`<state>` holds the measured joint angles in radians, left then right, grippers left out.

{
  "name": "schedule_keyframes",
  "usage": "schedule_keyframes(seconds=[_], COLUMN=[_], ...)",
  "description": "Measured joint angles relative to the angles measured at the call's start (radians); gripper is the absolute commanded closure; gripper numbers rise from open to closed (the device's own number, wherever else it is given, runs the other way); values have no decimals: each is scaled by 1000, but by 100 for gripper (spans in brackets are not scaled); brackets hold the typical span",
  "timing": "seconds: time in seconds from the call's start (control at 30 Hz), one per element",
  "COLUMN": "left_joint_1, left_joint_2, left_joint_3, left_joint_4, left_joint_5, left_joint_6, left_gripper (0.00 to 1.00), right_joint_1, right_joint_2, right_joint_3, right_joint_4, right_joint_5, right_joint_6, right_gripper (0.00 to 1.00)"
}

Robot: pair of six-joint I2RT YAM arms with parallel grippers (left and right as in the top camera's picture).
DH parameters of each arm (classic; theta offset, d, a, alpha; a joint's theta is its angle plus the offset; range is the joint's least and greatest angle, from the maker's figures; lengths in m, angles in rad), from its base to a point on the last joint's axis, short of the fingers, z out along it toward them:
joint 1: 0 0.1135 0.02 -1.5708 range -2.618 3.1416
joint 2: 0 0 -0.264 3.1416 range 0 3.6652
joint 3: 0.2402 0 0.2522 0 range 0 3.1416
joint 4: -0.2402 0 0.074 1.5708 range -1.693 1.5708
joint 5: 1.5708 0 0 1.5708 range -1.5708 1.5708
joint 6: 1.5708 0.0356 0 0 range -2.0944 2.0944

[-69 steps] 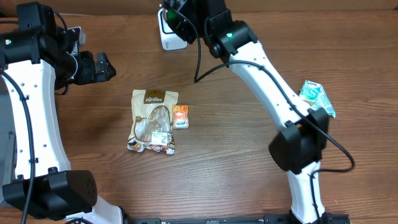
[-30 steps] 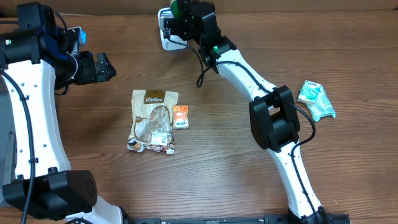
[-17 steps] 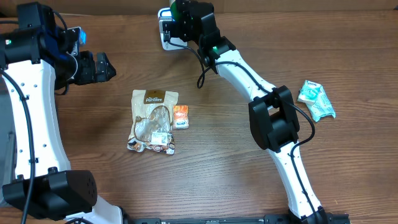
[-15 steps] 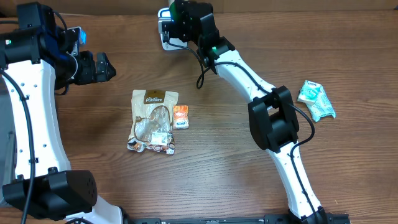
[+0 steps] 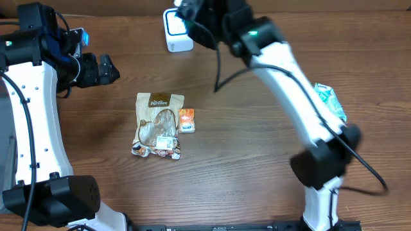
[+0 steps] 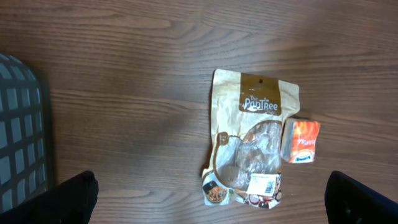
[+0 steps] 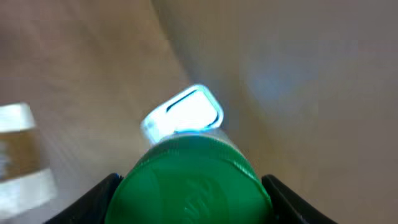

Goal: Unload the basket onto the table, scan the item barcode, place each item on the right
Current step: 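Carry the jar right and set it down near the tissue pack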

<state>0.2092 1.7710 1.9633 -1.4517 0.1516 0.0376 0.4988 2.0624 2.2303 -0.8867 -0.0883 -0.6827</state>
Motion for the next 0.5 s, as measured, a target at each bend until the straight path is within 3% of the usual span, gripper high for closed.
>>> schedule_keyframes(seconds=[0.1, 0.23, 0.5], left_joint_1=[0, 0, 0], left_joint_2=[0, 0, 0], left_joint_3=[0, 0, 1], left_joint_4=[2, 1, 1], left_joint_5=[0, 0, 0], left_joint_6=[0, 0, 0], left_gripper=[0, 1, 0], right_joint_1=[-34, -102, -249], right_joint_2=[-61, -19, 35], right_joint_3=[13, -11, -242], right_joint_4=[-305, -558, -494], right_joint_5=[-5, -2, -2], right_joint_6=[61, 92, 123], right_gripper=[48, 49, 49])
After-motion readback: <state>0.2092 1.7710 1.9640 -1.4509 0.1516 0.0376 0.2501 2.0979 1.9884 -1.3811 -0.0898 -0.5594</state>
